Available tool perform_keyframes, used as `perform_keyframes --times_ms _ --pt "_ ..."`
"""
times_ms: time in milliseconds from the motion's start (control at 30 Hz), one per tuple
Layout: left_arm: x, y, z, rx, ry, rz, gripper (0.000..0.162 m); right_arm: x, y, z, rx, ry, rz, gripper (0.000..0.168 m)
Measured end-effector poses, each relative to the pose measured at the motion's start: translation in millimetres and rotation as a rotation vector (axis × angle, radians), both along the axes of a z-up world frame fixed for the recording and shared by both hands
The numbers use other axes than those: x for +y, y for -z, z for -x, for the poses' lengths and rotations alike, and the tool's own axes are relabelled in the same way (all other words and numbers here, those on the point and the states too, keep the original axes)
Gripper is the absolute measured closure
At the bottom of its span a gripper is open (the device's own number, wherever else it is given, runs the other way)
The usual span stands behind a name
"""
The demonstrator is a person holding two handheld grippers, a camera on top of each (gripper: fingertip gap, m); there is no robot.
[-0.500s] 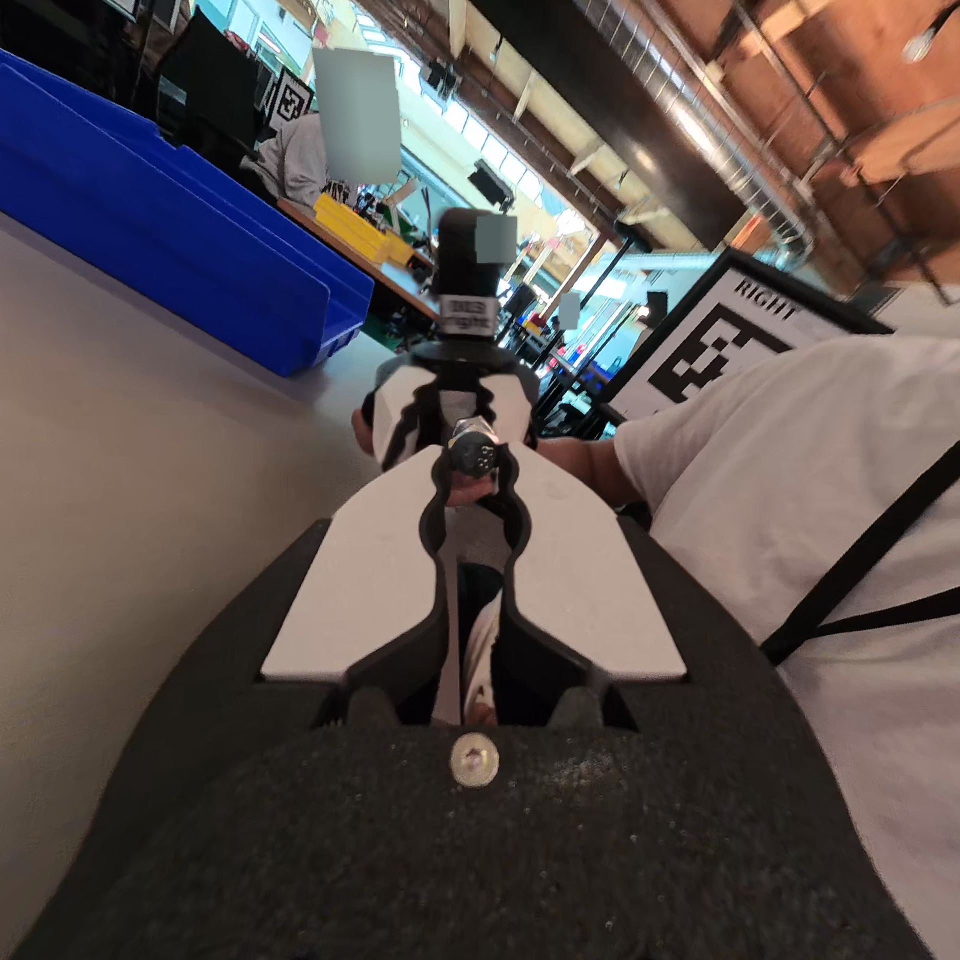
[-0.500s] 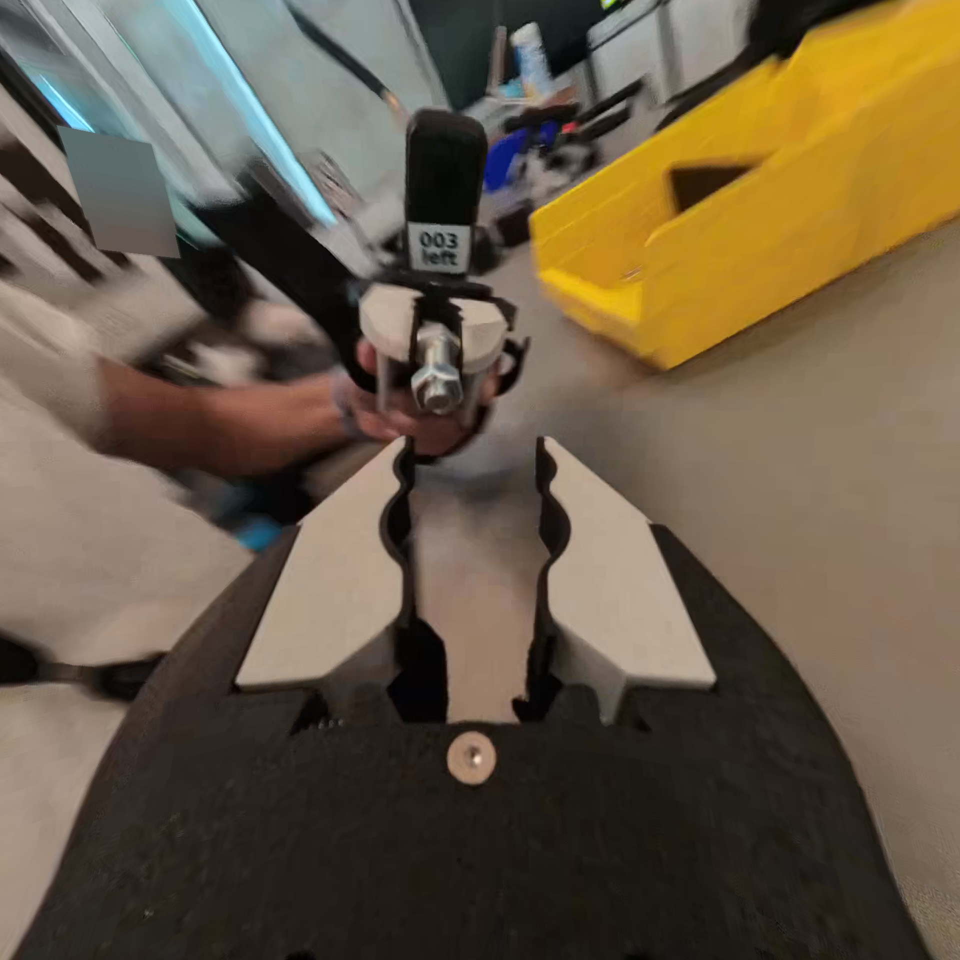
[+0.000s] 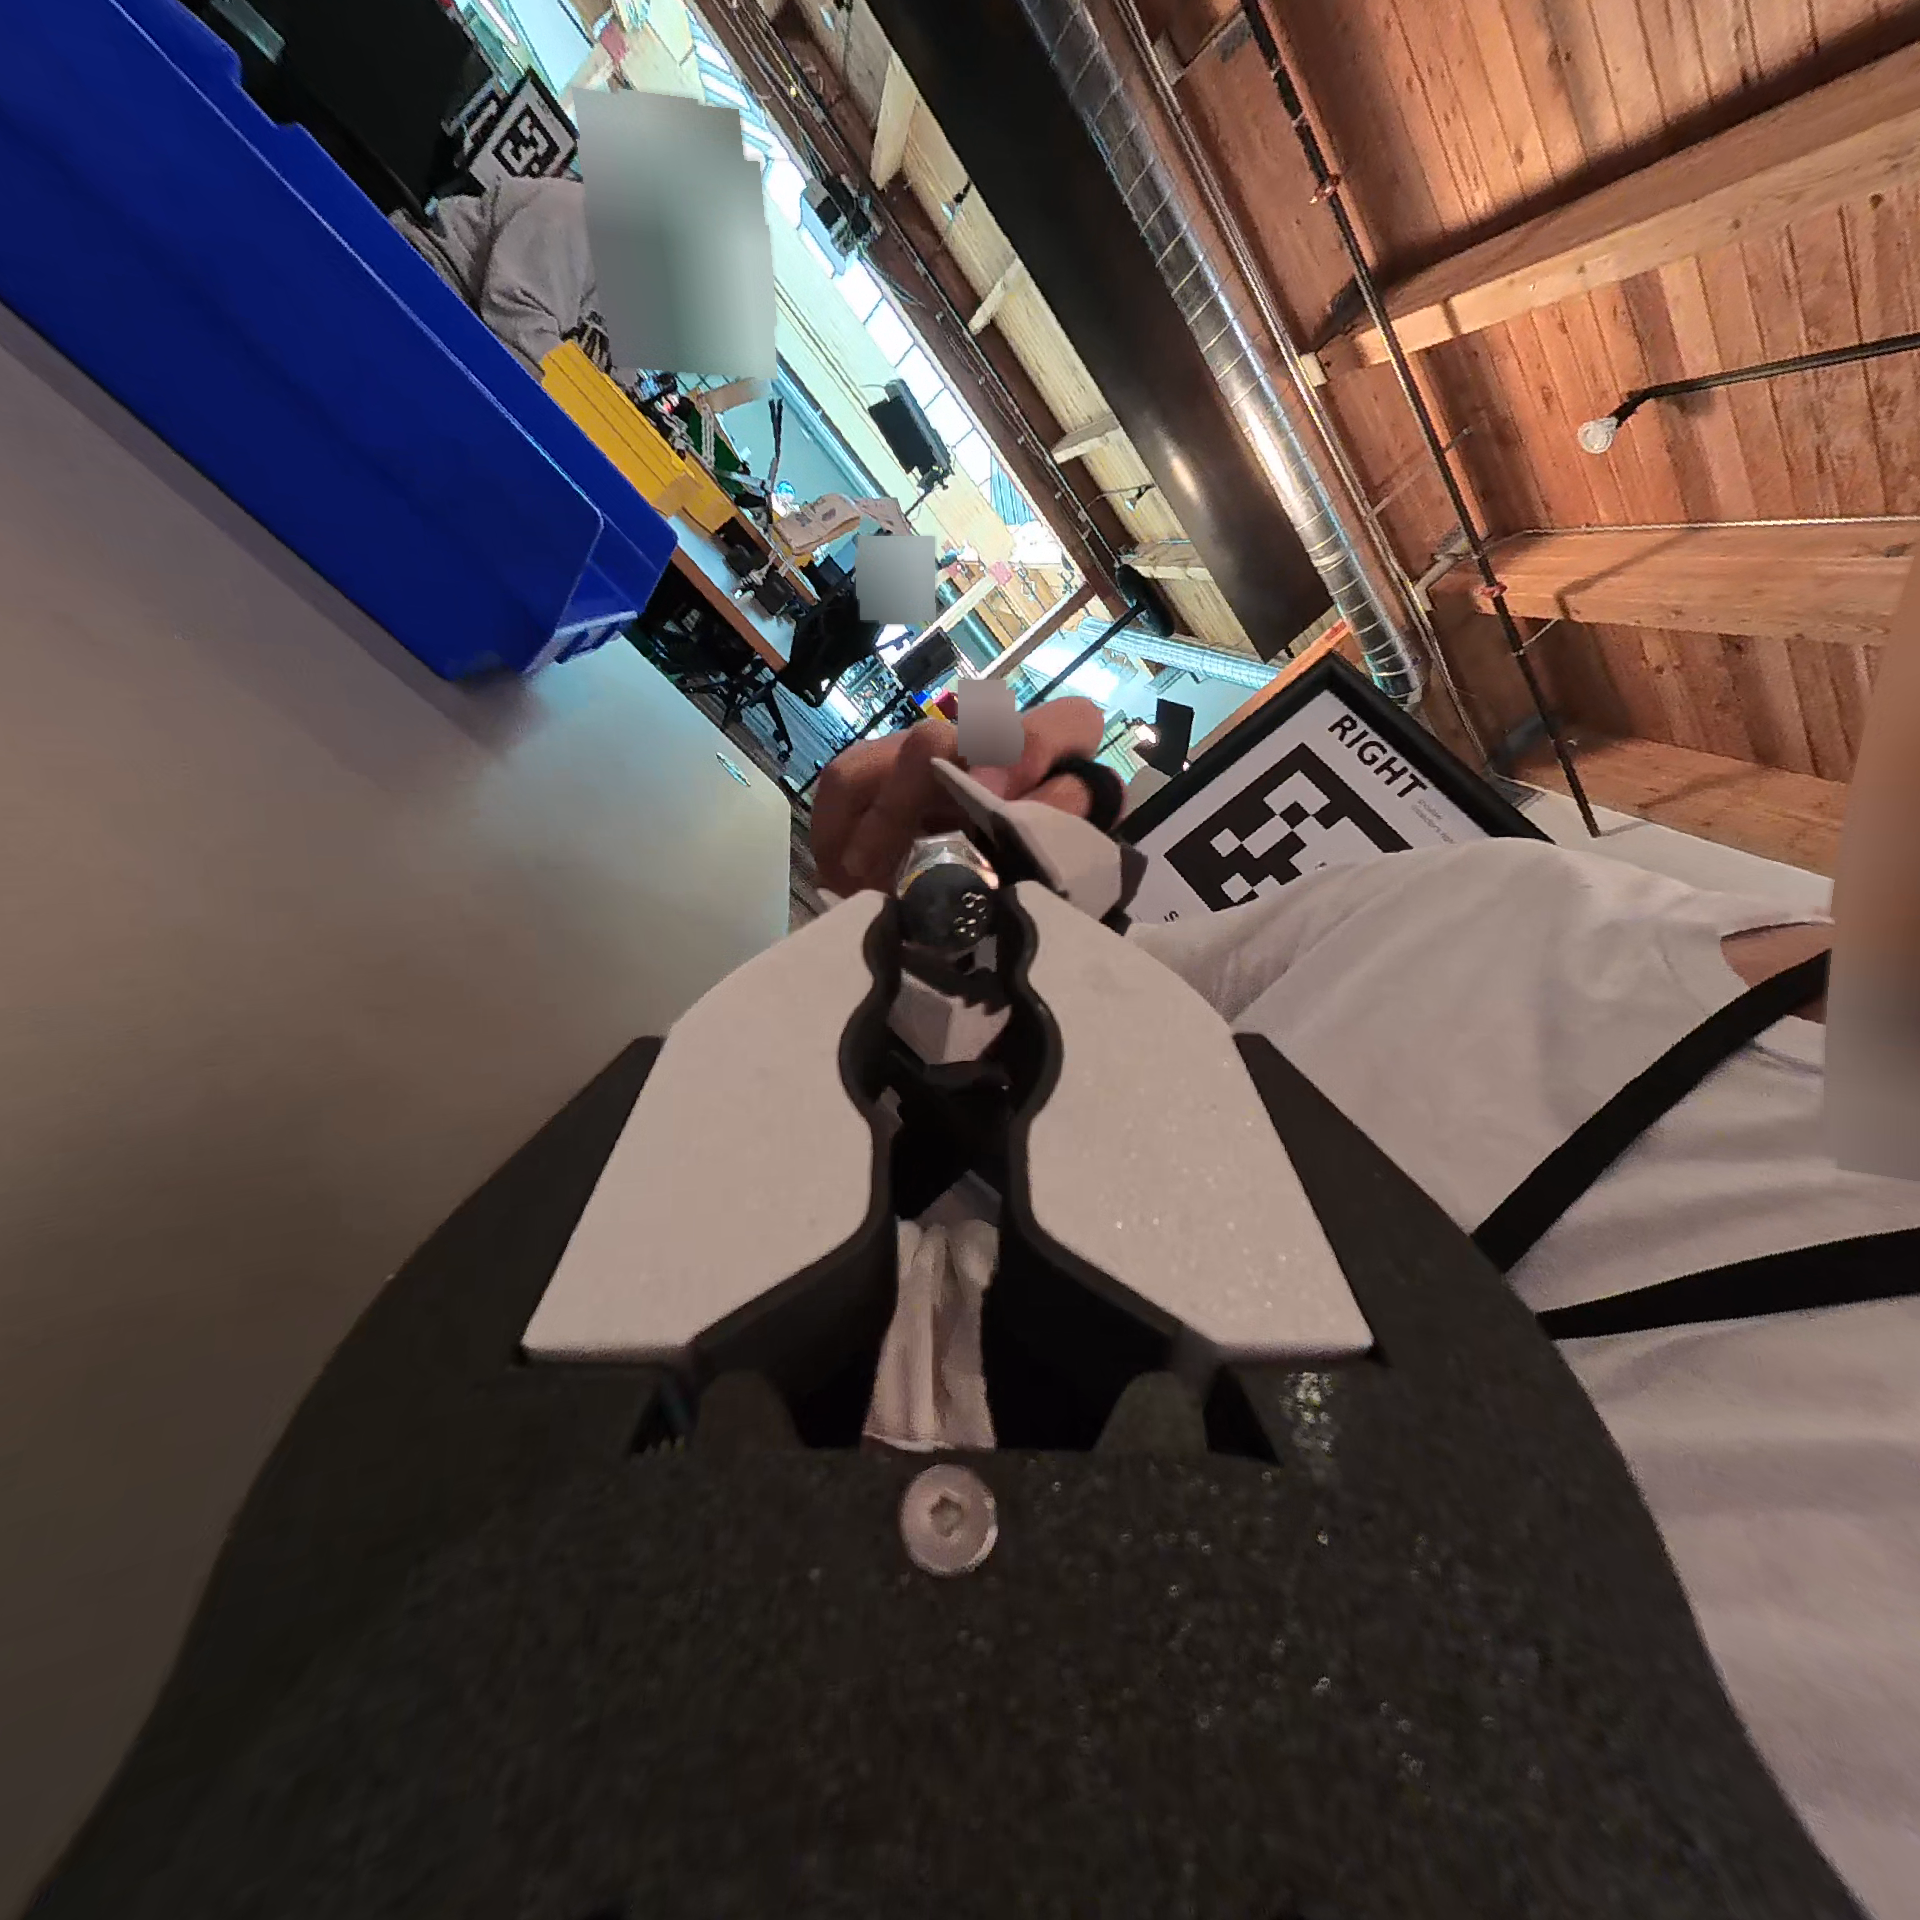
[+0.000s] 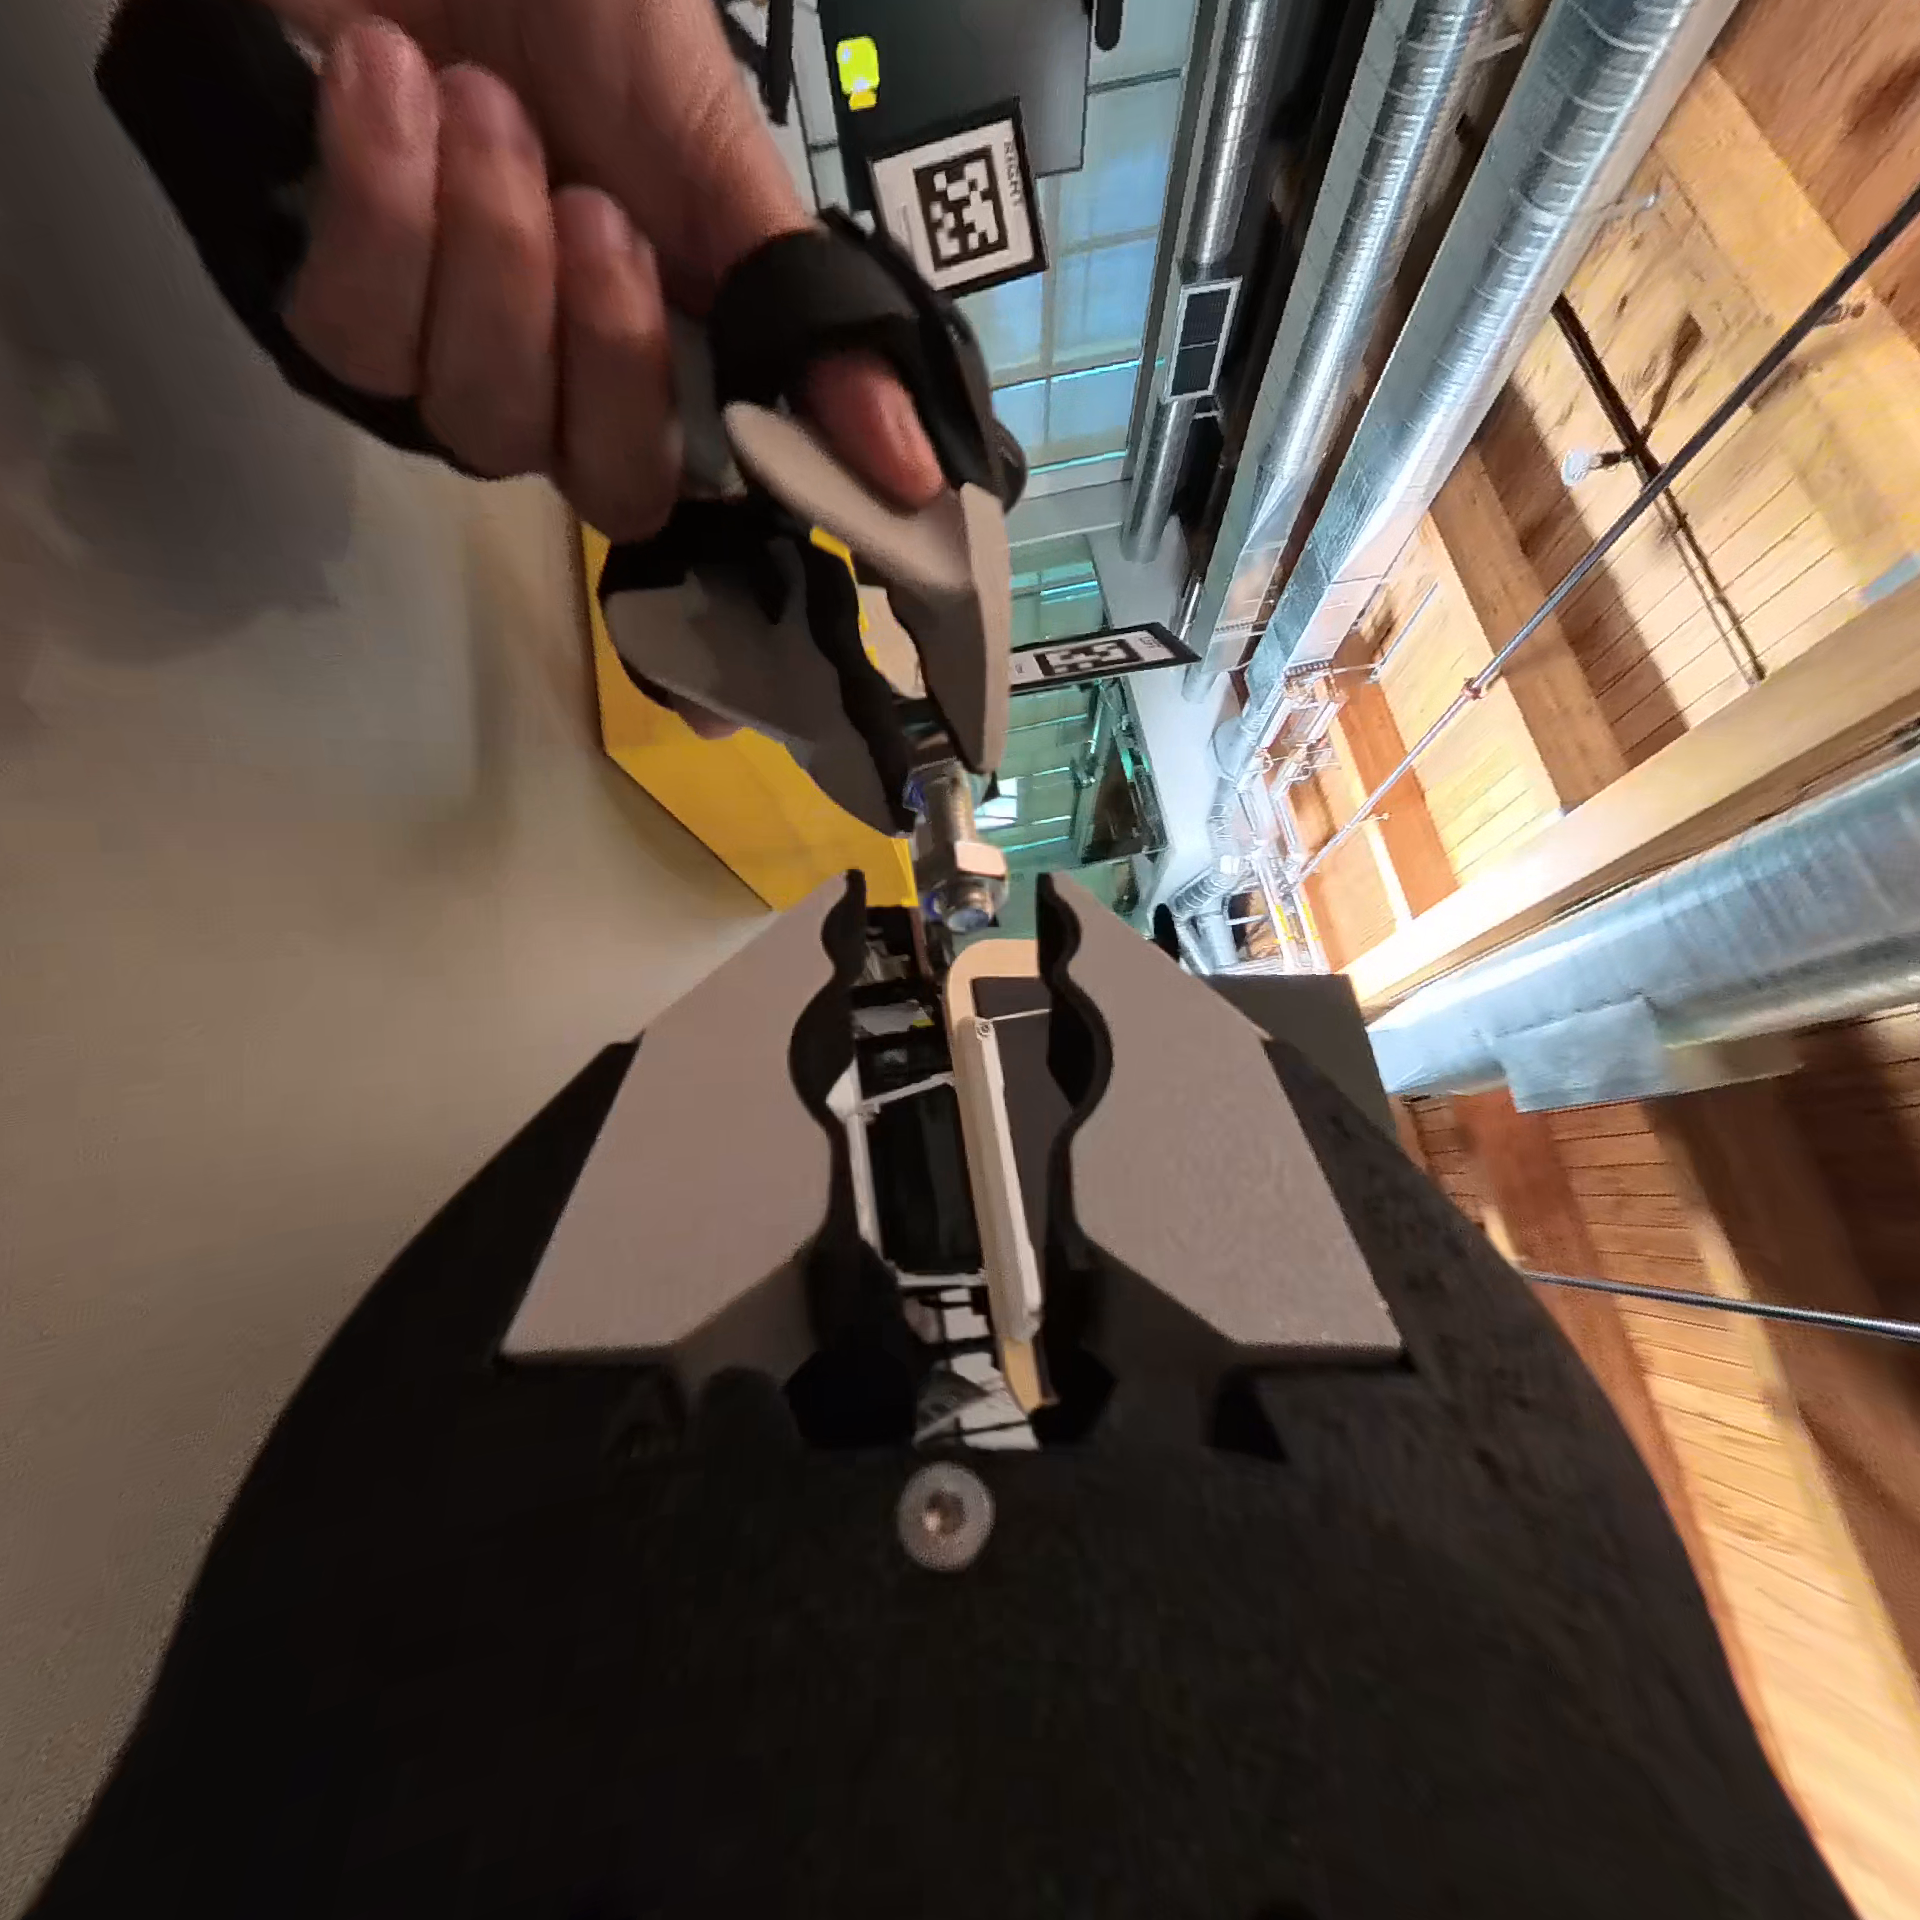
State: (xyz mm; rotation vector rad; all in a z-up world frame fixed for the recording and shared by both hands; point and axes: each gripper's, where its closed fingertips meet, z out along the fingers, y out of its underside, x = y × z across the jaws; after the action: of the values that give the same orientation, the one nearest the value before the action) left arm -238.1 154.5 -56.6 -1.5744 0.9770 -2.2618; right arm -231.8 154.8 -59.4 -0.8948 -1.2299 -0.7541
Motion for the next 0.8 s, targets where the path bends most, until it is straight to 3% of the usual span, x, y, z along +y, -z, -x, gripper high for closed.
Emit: perform_keyframes --times_ms 133,233,333,500,600,700,800 --pt "-6 1 -2 0.007 0.020 -0.009 0.145 0 -1 -2 -0.014 -0.003 -0.014 0.151" --pt "-6 5 -4 0.030 0.005 -0.042 0.145 1 3 -4 0.125 -0.038 0.179 0.151" --pt "-4 10 -4 0.062 -0.022 -0.141 0.145 3 11 -3 0.462 -0.135 0.579 0.151" --pt "2 15 -2 0.095 -0.067 -0.246 0.145 6 17 3 1.228 -0.317 1.521 0.151" --pt "4 16 -2 0.106 -0.094 -0.286 0.145 7 16 3 1.544 -0.382 1.864 0.152" --pt "4 13 -3 0.085 -0.077 -0.189 0.145 5 14 3 1.555 -0.434 1.845 0.151" --pt "9 9 -1 0.056 -0.077 -0.097 0.145 4 15 -3 1.342 -0.422 1.617 0.134"
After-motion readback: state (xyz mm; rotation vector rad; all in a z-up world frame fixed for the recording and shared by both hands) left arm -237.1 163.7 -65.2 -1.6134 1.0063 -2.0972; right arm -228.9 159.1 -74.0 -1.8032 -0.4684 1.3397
